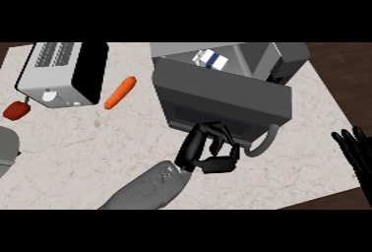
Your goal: Pick up the milk, place it into the microwave and close the microwave
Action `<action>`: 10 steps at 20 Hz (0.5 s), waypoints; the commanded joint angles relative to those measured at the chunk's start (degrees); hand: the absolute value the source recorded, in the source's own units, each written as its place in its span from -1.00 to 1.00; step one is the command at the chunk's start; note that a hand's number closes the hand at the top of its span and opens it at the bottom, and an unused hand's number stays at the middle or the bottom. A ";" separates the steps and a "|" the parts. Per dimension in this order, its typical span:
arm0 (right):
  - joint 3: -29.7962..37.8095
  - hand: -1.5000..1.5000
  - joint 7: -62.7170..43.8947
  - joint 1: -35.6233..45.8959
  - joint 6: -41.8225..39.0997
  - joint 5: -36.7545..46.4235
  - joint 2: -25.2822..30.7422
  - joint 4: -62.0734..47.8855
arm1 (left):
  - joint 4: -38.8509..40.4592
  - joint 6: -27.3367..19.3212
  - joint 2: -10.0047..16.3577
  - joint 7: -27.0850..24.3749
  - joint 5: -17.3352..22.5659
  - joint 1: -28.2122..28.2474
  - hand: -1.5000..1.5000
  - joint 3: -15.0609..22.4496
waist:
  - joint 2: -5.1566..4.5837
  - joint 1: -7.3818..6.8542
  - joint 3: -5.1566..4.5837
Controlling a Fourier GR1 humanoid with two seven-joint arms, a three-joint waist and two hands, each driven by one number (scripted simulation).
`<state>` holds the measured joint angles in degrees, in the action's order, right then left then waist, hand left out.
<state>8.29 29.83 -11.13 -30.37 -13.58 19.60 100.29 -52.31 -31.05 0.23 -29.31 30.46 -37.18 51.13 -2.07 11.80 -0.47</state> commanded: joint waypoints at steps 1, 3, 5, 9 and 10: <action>1.68 -1.00 -1.39 1.63 -0.16 -1.03 2.05 1.56 | 0.12 -5.26 -0.22 -0.40 4.59 -3.37 1.00 -1.30 | -0.17 1.29 0.02; 2.70 -1.00 -1.42 2.40 -0.65 -2.61 2.67 1.95 | 0.68 -7.44 -0.22 1.45 6.53 -6.07 1.00 -2.17 | -0.16 2.17 0.13; 1.83 -1.00 -2.10 3.26 -0.45 -2.74 2.15 1.75 | 1.62 -8.69 -0.22 0.32 7.64 -7.02 -1.00 -2.15 | -0.79 2.56 0.11; 4.57 -1.00 -2.09 5.93 0.49 -1.24 5.19 3.23 | 3.77 -10.98 -0.23 1.99 10.73 -9.83 -1.00 -2.76 | -1.13 4.20 0.14; 8.08 -1.00 -1.20 7.90 2.87 2.34 8.10 5.11 | 4.60 -10.85 -0.23 2.33 11.21 -9.80 -1.00 -2.90 | -0.81 4.33 0.04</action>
<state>12.43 28.02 -6.38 -30.07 -14.71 24.25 103.19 -49.43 -39.84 -0.01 -27.75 39.17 -44.23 49.61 -2.88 15.07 -0.37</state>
